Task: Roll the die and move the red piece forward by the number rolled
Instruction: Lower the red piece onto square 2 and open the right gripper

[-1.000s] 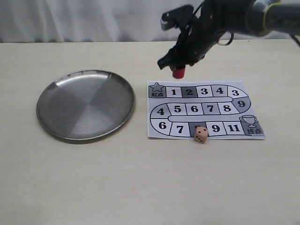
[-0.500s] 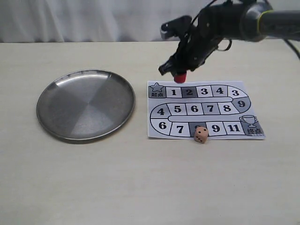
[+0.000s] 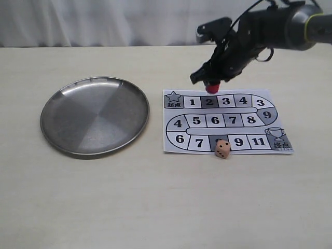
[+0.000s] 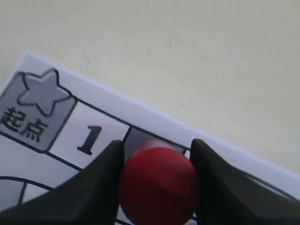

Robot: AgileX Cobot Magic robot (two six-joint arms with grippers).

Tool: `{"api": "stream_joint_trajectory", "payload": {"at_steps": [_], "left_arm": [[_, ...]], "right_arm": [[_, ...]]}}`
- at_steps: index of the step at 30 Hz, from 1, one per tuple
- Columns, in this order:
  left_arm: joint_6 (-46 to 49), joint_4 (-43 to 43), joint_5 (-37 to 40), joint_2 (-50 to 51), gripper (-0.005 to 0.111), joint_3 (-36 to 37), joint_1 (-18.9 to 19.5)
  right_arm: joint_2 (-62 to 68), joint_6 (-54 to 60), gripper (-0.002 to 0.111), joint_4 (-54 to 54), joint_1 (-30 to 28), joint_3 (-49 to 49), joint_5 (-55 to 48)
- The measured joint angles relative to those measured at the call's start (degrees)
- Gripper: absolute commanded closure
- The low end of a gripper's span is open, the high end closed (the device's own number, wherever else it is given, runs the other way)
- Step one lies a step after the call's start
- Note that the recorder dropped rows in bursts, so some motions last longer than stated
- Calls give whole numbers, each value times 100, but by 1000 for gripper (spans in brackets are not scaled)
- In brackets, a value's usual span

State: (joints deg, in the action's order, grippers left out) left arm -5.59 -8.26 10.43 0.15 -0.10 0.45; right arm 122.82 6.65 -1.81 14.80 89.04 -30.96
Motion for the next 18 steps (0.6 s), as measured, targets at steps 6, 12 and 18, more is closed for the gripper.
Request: {"api": "stream_joint_trajectory", "payload": {"at_steps": [6, 12, 18], "left_arm": [[0, 0, 0, 0, 107, 0, 0], [0, 0, 0, 0, 107, 0, 0], [0, 0, 0, 0, 107, 0, 0]], "right_arm": [[427, -15, 104, 10, 0, -44, 106], [461, -23, 98, 10, 0, -30, 119], [461, -23, 52, 21, 0, -19, 131]]}}
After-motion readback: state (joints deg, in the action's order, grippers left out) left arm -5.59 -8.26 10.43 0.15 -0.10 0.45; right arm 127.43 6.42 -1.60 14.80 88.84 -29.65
